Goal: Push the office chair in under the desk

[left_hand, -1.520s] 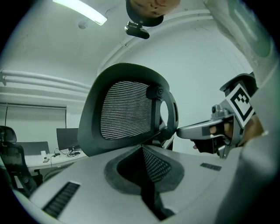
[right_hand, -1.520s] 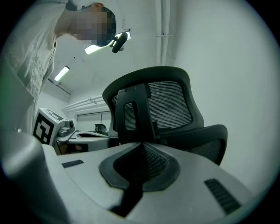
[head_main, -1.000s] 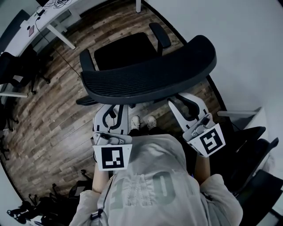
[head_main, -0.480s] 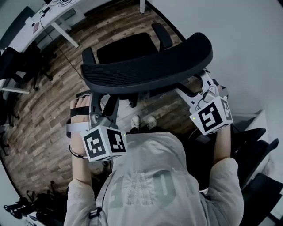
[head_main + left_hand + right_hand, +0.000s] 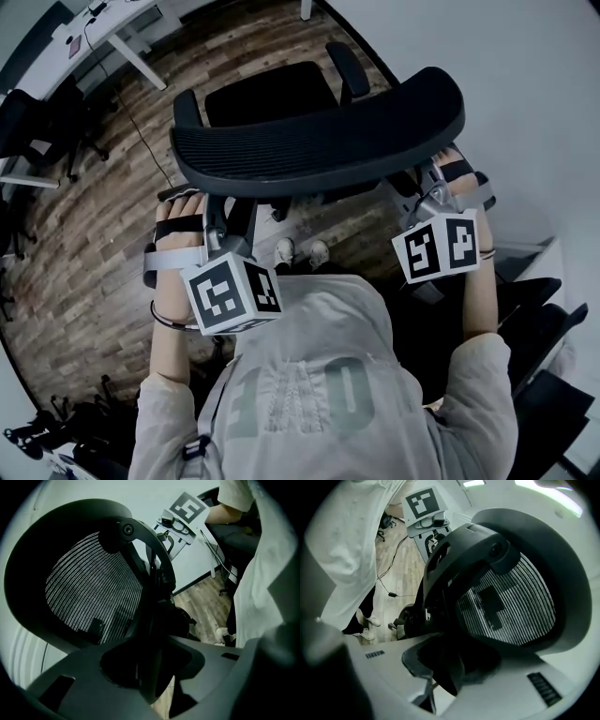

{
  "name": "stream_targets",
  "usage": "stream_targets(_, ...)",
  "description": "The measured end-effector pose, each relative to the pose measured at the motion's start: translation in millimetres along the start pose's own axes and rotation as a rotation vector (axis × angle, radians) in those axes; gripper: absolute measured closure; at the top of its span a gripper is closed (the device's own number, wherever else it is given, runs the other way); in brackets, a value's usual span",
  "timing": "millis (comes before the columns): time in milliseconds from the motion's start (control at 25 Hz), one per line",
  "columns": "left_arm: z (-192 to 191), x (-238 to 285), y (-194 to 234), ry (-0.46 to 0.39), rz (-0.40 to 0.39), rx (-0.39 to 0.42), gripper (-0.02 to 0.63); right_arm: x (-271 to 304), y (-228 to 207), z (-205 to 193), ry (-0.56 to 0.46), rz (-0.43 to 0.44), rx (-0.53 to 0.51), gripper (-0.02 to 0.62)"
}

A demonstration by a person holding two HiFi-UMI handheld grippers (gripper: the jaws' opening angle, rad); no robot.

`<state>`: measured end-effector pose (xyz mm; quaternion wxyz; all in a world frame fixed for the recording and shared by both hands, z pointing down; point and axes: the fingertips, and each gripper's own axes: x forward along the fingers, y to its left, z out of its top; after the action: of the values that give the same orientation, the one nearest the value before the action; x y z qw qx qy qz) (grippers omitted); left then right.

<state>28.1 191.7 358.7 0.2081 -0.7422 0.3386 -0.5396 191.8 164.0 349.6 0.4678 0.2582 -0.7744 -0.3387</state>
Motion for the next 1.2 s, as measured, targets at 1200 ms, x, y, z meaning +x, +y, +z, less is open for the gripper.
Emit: stream_targets(1200,-53,93,111,-0.005,0.087,0.001,0.445,119,-77,15,0.005,-0.077,0.086,0.546)
